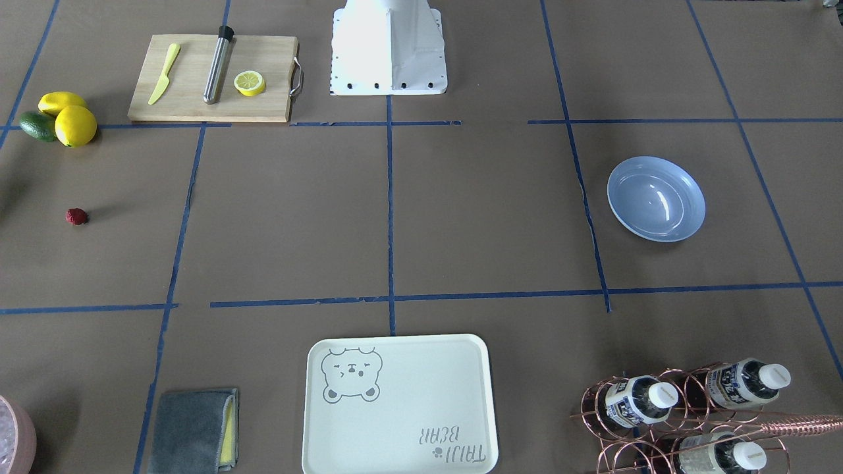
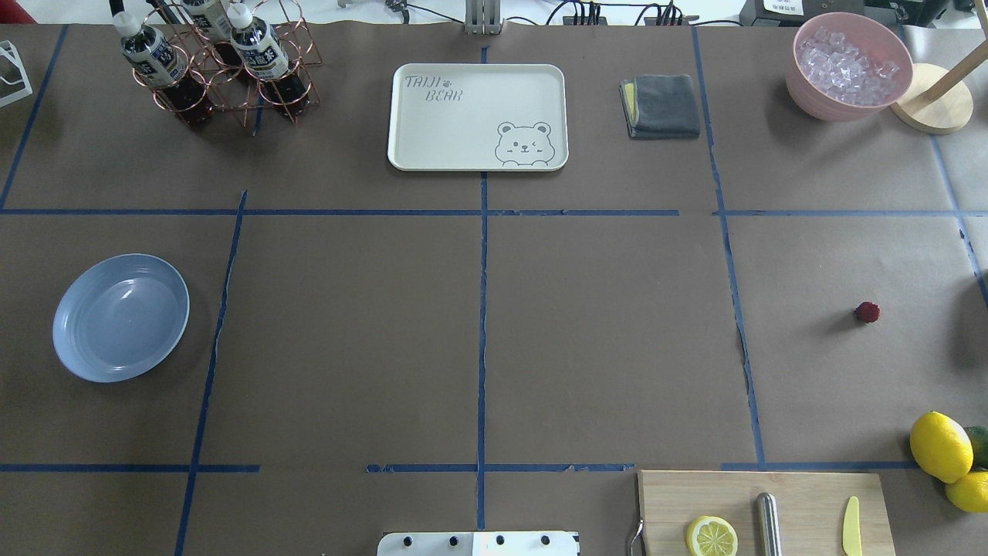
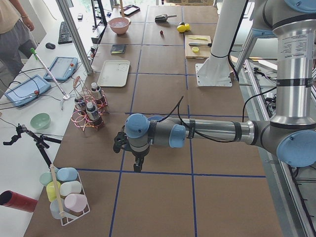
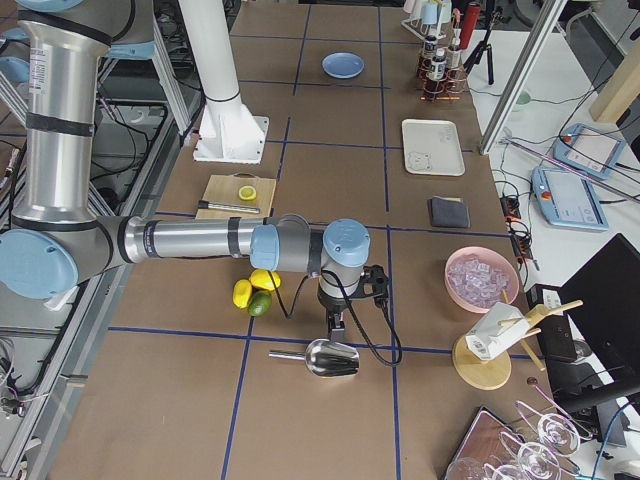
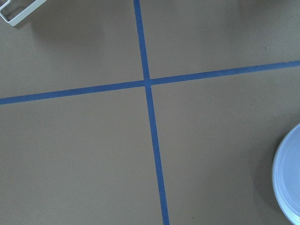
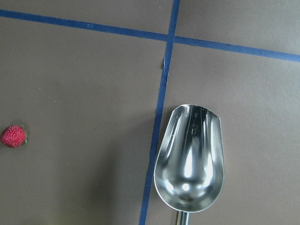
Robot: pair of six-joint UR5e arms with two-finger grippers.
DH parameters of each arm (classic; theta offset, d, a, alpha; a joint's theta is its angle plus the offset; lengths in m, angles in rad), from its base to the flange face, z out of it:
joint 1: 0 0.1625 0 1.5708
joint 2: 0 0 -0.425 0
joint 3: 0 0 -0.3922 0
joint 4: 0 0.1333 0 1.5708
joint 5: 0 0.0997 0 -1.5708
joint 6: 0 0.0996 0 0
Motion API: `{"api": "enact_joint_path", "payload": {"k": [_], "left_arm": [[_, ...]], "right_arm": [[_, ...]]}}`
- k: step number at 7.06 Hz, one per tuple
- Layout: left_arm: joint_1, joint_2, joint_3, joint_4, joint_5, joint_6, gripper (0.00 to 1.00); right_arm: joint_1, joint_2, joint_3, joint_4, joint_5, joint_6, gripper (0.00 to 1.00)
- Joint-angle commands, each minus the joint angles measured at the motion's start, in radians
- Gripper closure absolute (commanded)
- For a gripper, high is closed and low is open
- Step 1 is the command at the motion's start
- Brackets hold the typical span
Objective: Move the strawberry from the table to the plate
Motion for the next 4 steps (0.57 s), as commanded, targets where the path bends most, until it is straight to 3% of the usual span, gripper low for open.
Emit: {"api": "enact_joint_path", "payload": {"k": [1,4], "left_arm": [[0.0,0.0,0.001,-0.004,-0.009,0.005,0.0],[0.0,-0.002,-0.019,-0.011,-0.002,0.005,0.0]], "right_arm": [[0.0,0.004,-0.001,0.0,-0.002,-0.005,0.0],[-0.001,0.012,0.004,0.002,-0.002,0.006,0.0]]}}
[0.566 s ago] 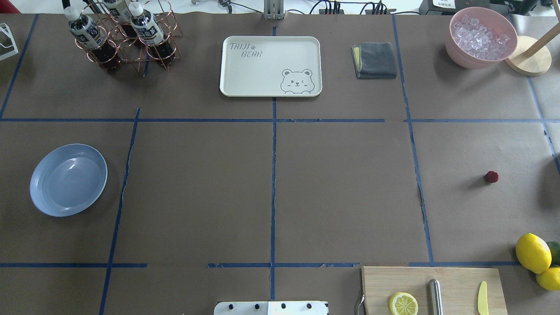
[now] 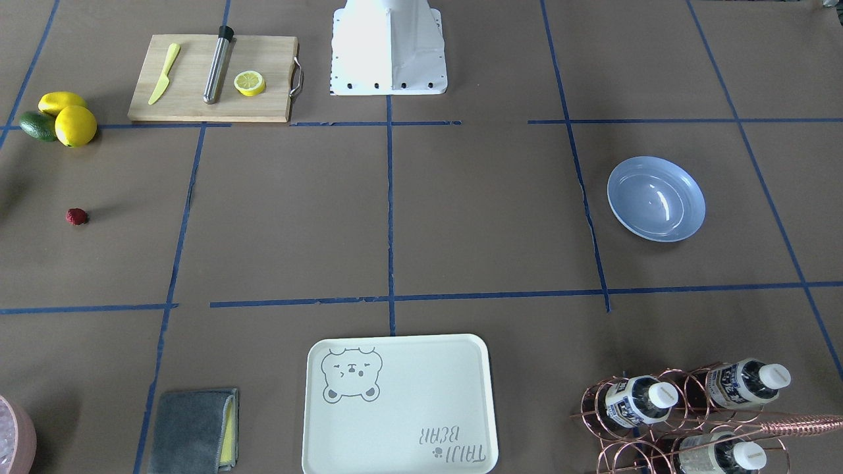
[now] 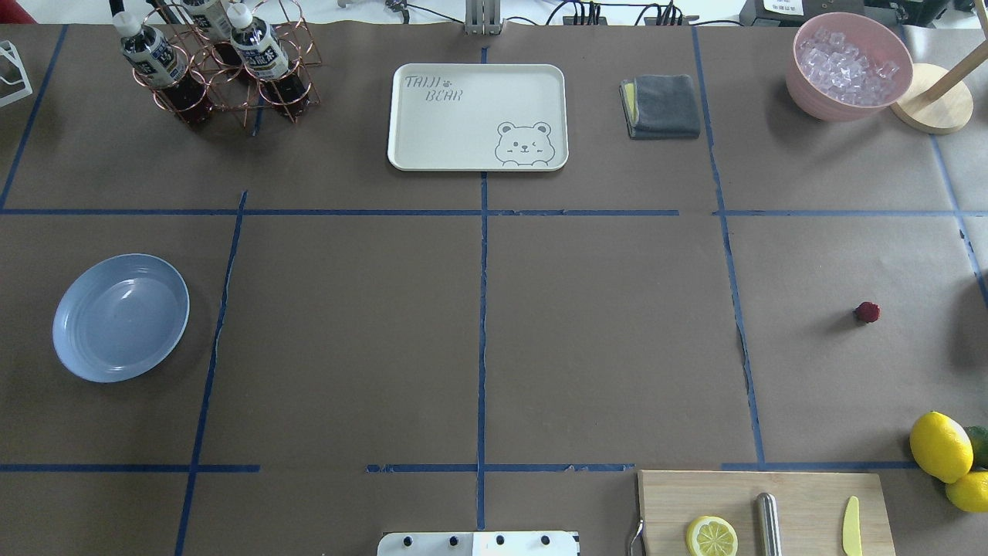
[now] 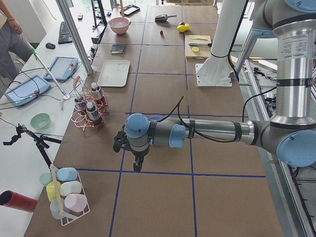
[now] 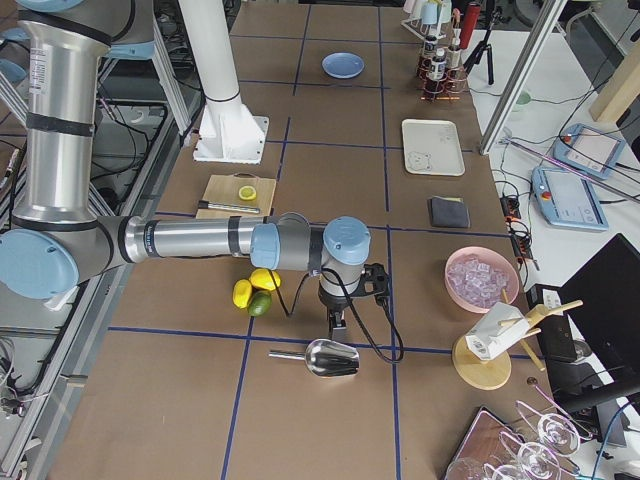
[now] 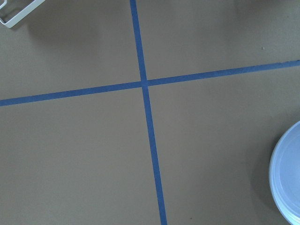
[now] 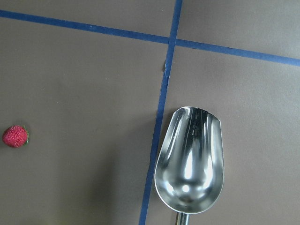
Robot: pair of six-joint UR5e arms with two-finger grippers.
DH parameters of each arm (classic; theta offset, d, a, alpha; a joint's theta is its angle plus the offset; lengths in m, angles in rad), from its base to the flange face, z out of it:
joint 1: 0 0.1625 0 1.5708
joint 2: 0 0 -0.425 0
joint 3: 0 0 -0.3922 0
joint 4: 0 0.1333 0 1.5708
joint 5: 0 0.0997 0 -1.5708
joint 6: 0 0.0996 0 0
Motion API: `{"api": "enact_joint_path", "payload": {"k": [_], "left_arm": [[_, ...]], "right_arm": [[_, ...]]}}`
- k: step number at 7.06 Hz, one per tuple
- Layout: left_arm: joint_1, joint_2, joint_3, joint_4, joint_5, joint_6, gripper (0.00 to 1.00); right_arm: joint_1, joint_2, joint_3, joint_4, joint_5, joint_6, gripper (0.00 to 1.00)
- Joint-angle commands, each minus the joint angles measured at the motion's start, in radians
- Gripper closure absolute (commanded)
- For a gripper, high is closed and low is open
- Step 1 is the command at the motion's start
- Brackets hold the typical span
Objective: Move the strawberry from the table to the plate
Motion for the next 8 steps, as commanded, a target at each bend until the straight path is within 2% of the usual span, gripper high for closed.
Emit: {"api": "enact_joint_path", "payload": {"k": [1,2,4,5,6,7,8], "left_arm": [[0.008,-0.011,-0.035,-0.022,0.004,0.001,0.0],[0.023,-0.016,-0.033,-0.126,0.004,0.001,0.0],[0.025,-0.016,-0.033,-0.382,-0.005,-0.012,0.0],[0.026,-0.031,-0.015,-0.512,-0.005,-0.012,0.0],[0.041,-0.042,0.008,-0.591,-0.01,-0.01,0.0],[0.078,-0.04,0.022,-0.607,-0.031,-0.021,0.0],[0.137,-0.031,0.027,-0.701,-0.025,-0.092,0.0]], "right_arm": [[-0.003,0.018,0.031,0.001,0.002,0.009,0.0],[-0.004,0.056,0.052,0.001,-0.006,0.009,0.0],[-0.004,0.126,0.065,0.025,0.0,0.18,0.0],[-0.004,0.101,0.056,0.112,-0.001,0.181,0.0],[-0.004,0.096,0.024,0.169,0.005,0.21,0.0],[-0.004,0.085,0.014,0.225,0.003,0.206,0.0],[-0.004,0.072,-0.016,0.301,0.003,0.201,0.0]]}}
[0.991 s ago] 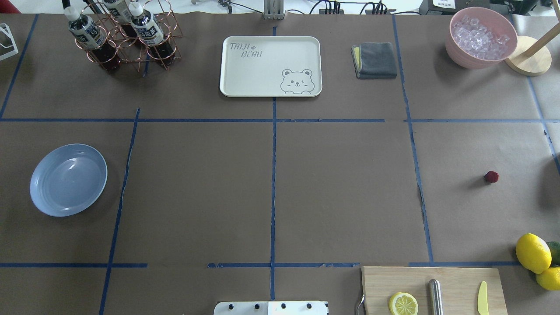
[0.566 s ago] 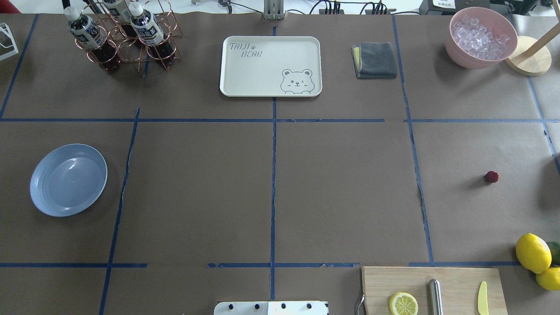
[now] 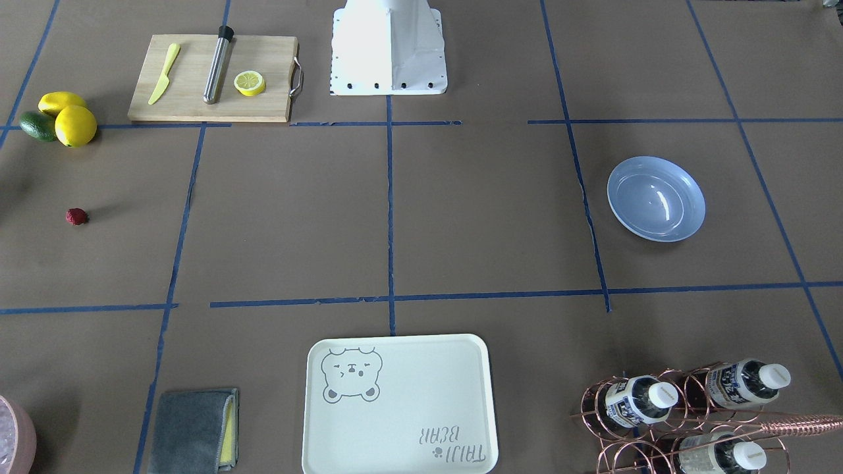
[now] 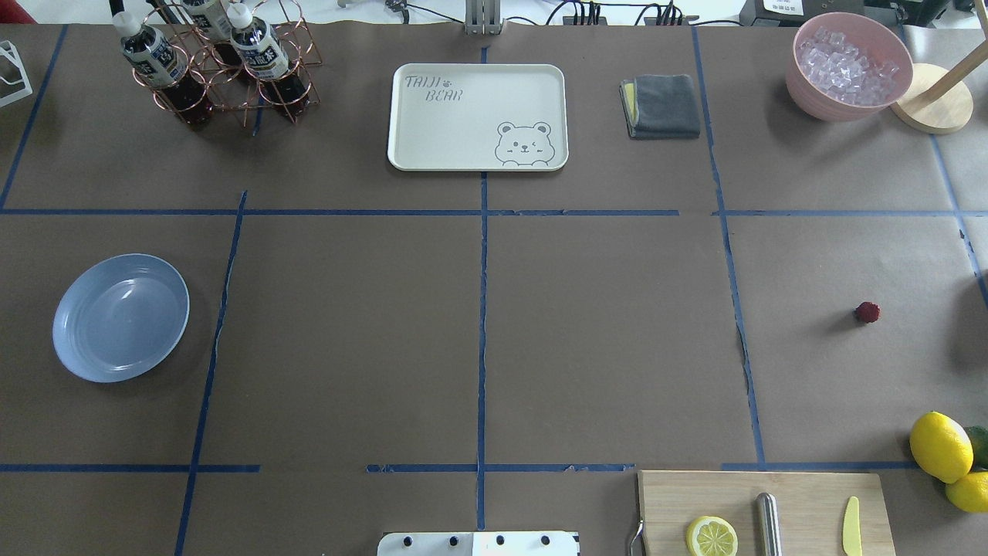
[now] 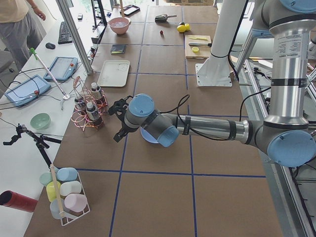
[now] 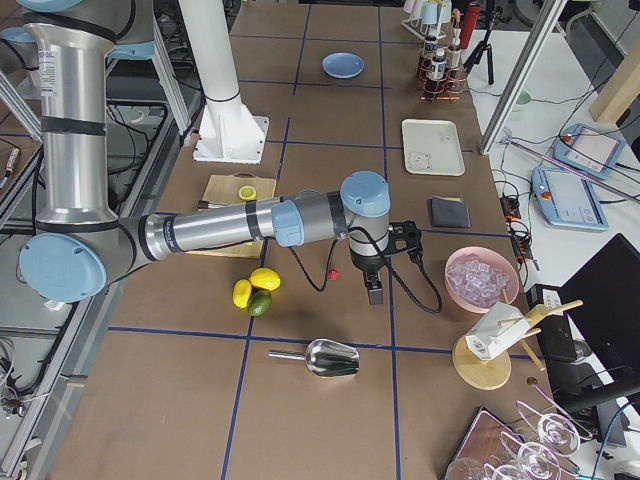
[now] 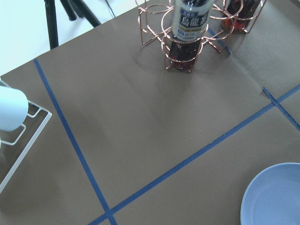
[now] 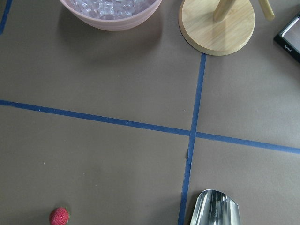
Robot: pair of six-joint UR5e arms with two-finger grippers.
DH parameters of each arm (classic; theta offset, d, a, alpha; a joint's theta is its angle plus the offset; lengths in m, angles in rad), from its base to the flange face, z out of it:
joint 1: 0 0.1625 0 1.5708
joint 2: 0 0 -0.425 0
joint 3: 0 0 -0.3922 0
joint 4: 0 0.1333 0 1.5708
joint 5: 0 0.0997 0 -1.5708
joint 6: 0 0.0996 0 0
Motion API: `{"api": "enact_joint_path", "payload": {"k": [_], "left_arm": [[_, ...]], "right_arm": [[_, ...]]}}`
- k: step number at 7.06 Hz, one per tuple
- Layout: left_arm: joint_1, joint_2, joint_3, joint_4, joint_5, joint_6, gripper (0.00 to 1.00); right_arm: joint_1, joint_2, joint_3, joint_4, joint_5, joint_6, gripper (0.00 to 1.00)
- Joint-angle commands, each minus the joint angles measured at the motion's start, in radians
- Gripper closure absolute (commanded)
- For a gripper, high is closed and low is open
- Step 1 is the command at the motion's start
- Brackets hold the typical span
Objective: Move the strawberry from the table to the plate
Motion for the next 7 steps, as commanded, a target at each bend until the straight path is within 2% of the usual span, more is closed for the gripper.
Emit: {"api": "enact_joint_path", "payload": {"k": [1,2,3,4,5,7], "left_arm": [[0.134,0.036,0.041,-0.195,0.006,-0.263,0.0],[0.242,0.076,0.066,-0.332,0.202,-0.458,0.0],[0.356,0.088,0.148,-0.463,0.302,-0.638,0.06],[0.425,0.088,0.178,-0.532,0.31,-0.837,0.32],[0.496,0.108,0.181,-0.567,0.322,-0.915,0.38],[0.557,0.131,0.208,-0.607,0.37,-0.922,0.38]], "right_arm": [[0.0,-0.044,-0.029,0.127,0.003,0.013,0.0],[0.0,-0.044,-0.031,0.125,0.0,0.016,0.0],[0.0,-0.047,-0.031,0.125,0.003,0.018,0.0],[0.0,-0.05,-0.033,0.125,0.002,0.016,0.0],[0.0,-0.058,-0.031,0.127,0.002,0.016,0.0],[0.002,-0.072,-0.029,0.127,0.003,0.016,0.0]]}}
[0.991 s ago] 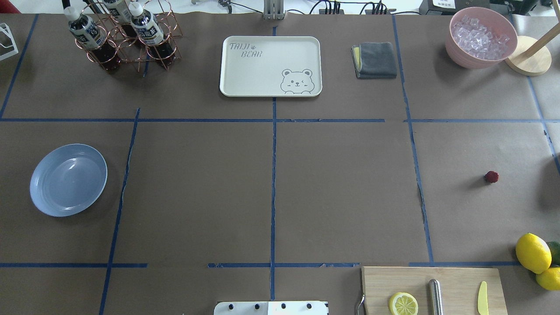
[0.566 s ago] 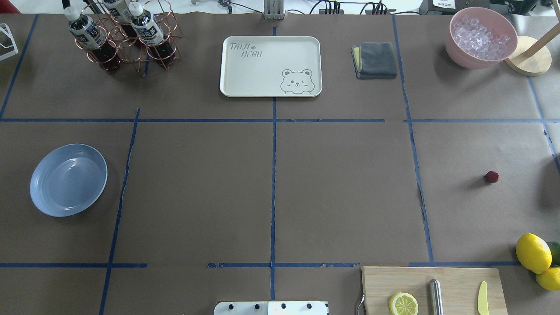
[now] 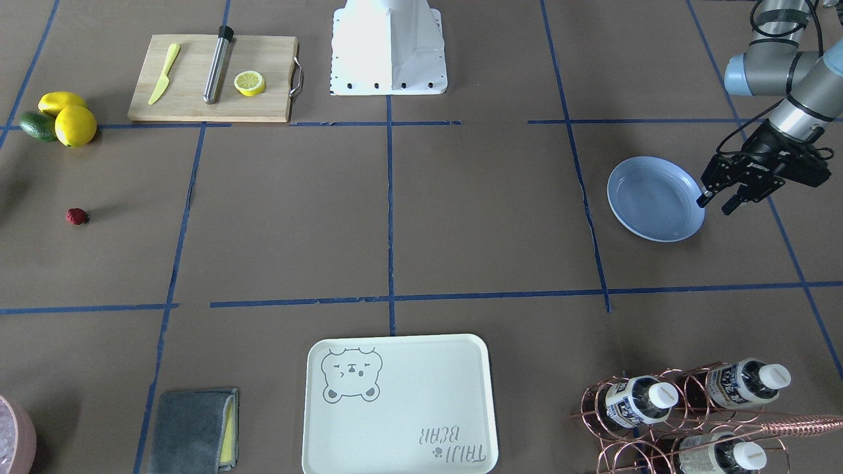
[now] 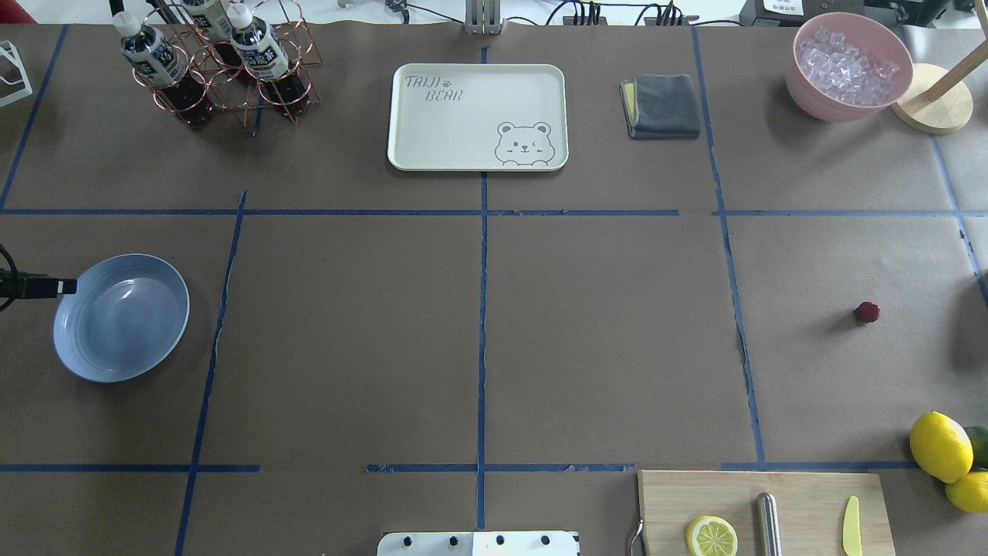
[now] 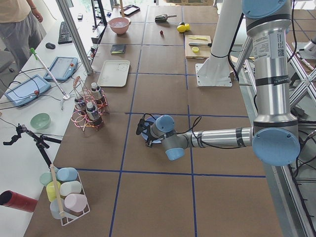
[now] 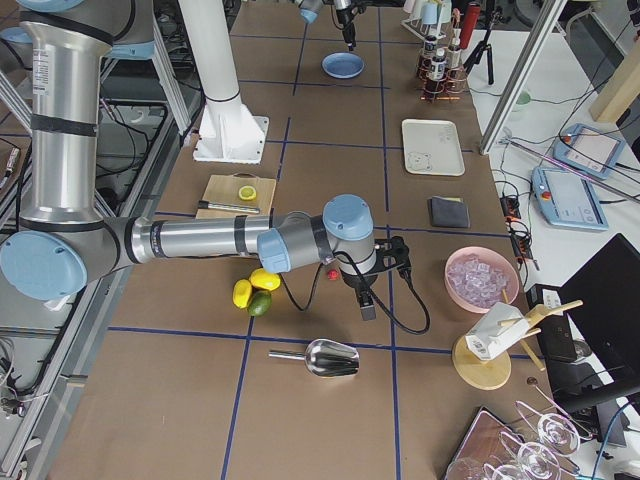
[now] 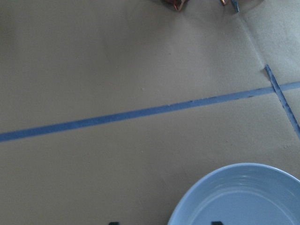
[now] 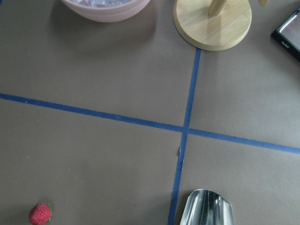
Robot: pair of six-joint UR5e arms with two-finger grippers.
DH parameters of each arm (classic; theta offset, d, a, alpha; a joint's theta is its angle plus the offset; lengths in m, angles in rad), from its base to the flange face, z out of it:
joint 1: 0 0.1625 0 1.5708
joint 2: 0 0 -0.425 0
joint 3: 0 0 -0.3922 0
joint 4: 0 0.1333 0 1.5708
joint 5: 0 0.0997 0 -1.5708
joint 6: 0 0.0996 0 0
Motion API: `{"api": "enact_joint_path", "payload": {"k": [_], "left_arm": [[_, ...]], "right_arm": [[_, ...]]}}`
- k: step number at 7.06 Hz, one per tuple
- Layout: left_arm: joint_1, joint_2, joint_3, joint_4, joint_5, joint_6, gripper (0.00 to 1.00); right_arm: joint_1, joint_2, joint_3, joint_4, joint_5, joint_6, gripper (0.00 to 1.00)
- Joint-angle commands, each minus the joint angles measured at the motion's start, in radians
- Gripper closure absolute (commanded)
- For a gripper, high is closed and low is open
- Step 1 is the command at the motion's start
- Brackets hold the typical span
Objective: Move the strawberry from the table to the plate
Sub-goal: 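Reach the left gripper to the light blue plate and grasp its rim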
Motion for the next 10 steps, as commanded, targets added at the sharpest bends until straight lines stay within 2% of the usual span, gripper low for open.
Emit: {"api": "enact_joint_path", "payload": {"k": [1,2,3,6,7,8,9,10], "left_arm": [[0.045,0.021,0.018,-0.03,0.02,-0.017,0.38],[0.053,0.026,0.018,-0.046,0.022,-0.015,0.49],[0.053,0.028,0.017,-0.048,0.02,-0.018,0.97],[0.053,0.028,0.006,-0.048,0.019,-0.014,1.0],[0.053,0.028,-0.053,-0.028,0.009,-0.018,1.0],[0.051,0.016,-0.157,0.099,-0.01,-0.021,1.0],[0.051,-0.018,-0.316,0.316,-0.005,-0.038,1.0],[0.056,-0.087,-0.379,0.435,0.026,-0.107,1.0]], "right_arm": [[0.001,-0.01,0.002,0.002,0.0,0.0,0.0],[0.001,-0.011,0.004,0.002,0.0,0.0,0.0],[0.001,-0.011,0.005,0.002,0.0,0.0,0.0],[0.0,-0.011,0.002,0.0,0.0,0.001,0.0],[0.001,-0.011,0.001,0.0,0.0,0.0,0.0],[0.001,-0.011,0.001,0.0,0.0,0.0,0.0],[0.001,-0.011,0.001,0.0,0.002,0.001,0.0],[0.001,-0.011,0.002,0.0,0.002,0.002,0.0]]}}
